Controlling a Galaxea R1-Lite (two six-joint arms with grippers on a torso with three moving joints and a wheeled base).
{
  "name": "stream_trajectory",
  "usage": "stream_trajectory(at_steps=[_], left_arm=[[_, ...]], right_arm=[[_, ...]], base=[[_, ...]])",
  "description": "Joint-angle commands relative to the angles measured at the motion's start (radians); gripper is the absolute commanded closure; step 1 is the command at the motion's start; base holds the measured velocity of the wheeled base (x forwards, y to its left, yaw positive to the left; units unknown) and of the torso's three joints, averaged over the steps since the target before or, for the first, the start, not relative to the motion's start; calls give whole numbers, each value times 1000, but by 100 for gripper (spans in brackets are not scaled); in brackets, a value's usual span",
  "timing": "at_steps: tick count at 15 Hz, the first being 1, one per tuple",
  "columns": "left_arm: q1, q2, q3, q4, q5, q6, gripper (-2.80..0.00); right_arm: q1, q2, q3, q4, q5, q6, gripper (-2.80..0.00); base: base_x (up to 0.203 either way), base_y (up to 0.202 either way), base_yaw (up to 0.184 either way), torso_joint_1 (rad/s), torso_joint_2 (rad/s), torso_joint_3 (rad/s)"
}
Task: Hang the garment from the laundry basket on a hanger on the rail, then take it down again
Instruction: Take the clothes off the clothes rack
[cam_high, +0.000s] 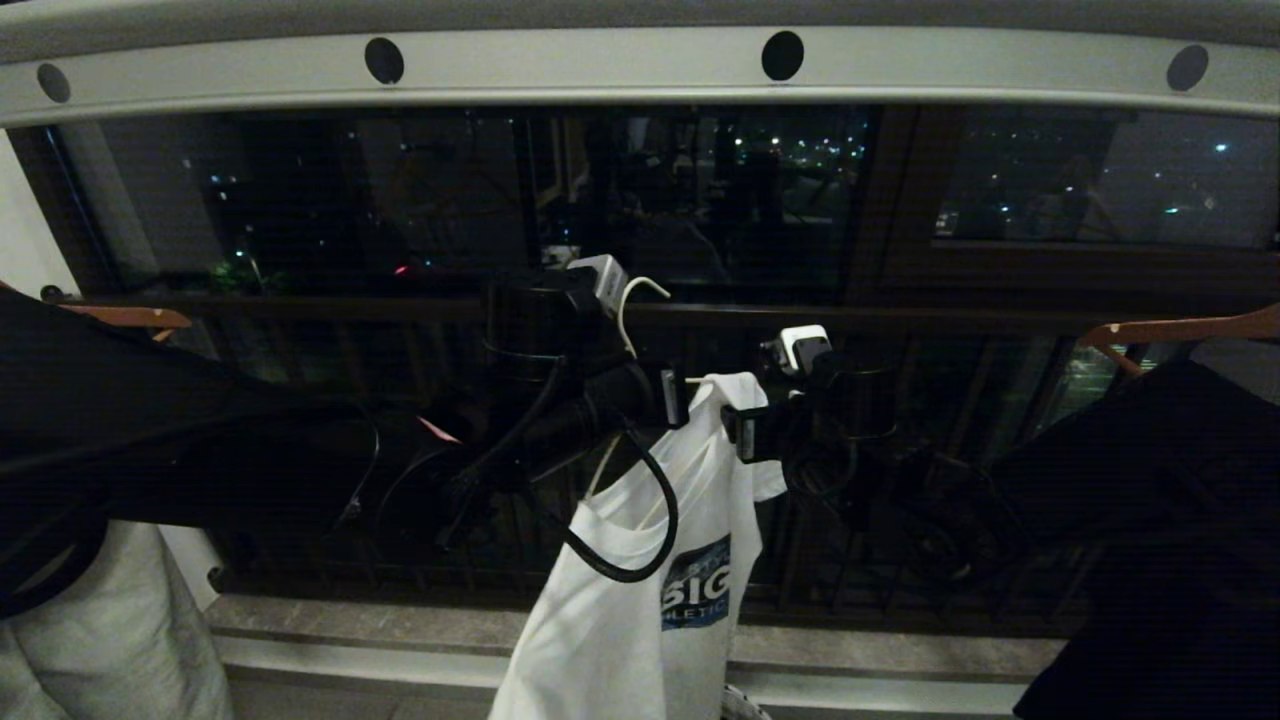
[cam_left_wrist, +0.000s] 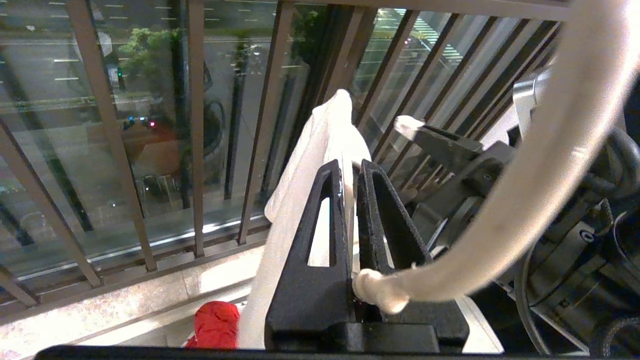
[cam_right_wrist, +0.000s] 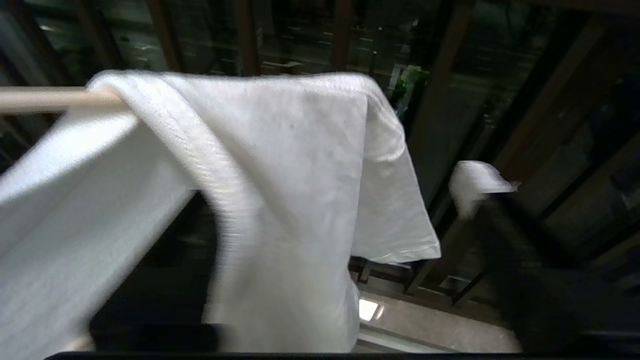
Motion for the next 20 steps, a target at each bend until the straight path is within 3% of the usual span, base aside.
stream_trajectory(at_steps=[1,11,20], left_arm=[[0,5,0,-3,2,-2,0],[-26,43,0,0,52,8,0],[-58,20,35,1,49,53,0]], right_arm=[[-2,-5,-1,-6,-2,0,0],[-25,-1,-16,-62,-2,1,0],[-193,158,-173,-59,0,1,0]], base=[[0,0,0,0,0,0],[0,0,0,0,0,0],[0,0,0,0,0,0]])
